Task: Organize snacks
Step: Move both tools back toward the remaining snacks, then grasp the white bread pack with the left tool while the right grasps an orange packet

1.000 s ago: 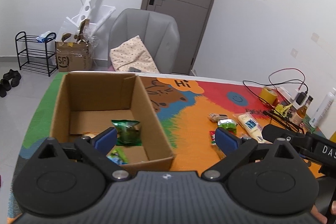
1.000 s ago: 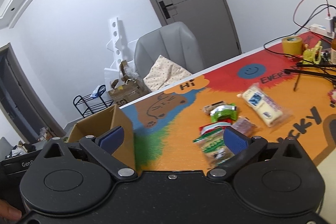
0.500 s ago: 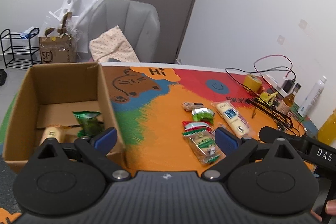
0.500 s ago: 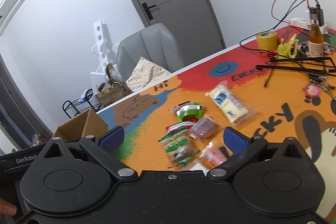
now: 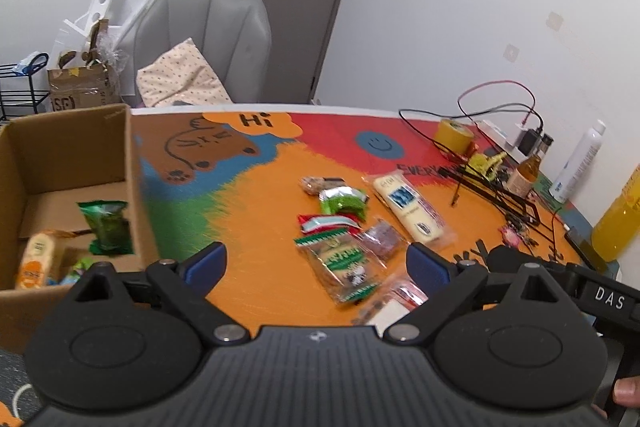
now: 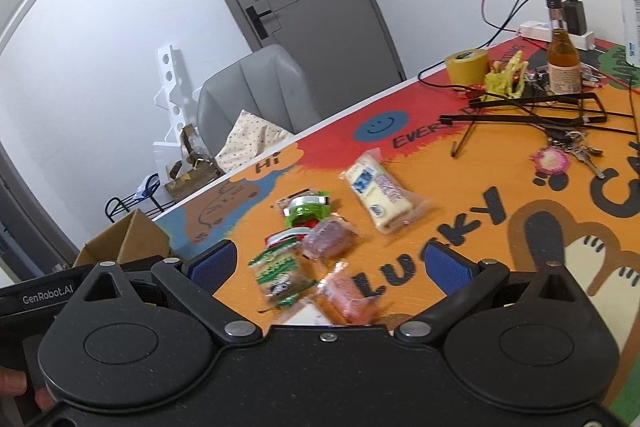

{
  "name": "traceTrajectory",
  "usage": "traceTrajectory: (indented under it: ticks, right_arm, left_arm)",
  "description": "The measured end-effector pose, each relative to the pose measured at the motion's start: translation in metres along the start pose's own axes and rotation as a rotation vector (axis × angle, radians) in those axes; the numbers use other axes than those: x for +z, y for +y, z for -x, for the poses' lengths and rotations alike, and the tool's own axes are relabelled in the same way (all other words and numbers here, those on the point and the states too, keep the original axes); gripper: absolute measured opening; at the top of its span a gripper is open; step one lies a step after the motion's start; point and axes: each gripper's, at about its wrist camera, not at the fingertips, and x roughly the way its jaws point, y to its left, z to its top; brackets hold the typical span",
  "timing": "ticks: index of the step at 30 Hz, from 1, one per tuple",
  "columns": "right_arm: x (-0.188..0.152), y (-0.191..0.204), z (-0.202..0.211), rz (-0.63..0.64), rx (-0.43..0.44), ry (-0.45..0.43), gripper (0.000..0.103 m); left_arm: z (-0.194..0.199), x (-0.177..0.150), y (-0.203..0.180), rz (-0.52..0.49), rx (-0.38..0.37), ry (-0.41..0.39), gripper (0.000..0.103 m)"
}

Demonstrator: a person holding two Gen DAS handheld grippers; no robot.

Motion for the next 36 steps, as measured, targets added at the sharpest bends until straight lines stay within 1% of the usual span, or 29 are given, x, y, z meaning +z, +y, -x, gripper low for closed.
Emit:
traceTrajectory:
  ticks: [4,6,8,11,13,15,18,24,32,34,36]
  right_arm:
    - [-0.003,-0.008,0.0,0.005,0.012,0.028,0.095]
    - [-0.006,-0.011,0.0,0.01,0.017,0.04,0.089]
    - [-0.009,-0.012,-0.003,0.011,0.019,0.054,0.084]
    - [-0.012,-0.016,-0.006,0.013,0.015,0.065,0.079]
    - [-0.013,-0.019,-0.009,0.008,0.019,0.076,0.073]
    - [-0.014,-0.022,-0.012,0.002,0.022,0.087,0.065]
    - [-0.016,-0.026,-0.018,-0.007,0.028,0.102,0.058]
    - [-0.019,-0.029,-0.032,-0.006,0.049,0.127,0.056]
    - [-0.021,-0.025,-0.054,0.026,0.056,0.152,0.056]
    - [-0.022,-0.022,-0.058,0.04,0.061,0.16,0.051]
    - [-0.024,-0.021,-0.064,0.039,0.05,0.184,0.031]
  left_arm:
    - [-0.009,-0.006,-0.013,-0.015,-0.018,0.014,0.091]
    - [-0.013,-0.008,-0.016,-0.012,-0.024,0.025,0.086]
    - [-0.018,-0.011,-0.019,-0.009,-0.033,0.04,0.077]
    - [-0.023,-0.016,-0.023,-0.008,-0.047,0.066,0.069]
    - [-0.027,-0.02,-0.026,-0.004,-0.053,0.081,0.067]
    - [-0.031,-0.024,-0.029,-0.002,-0.052,0.092,0.067]
    - [-0.038,-0.031,-0.034,-0.003,-0.05,0.11,0.067]
    - [-0.051,-0.039,-0.039,-0.006,-0.03,0.142,0.067]
    - [-0.062,-0.04,-0.031,0.018,0.014,0.163,0.067]
    - [-0.063,-0.041,-0.029,0.02,0.026,0.167,0.067]
    - [-0.064,-0.041,-0.027,0.024,0.034,0.17,0.067]
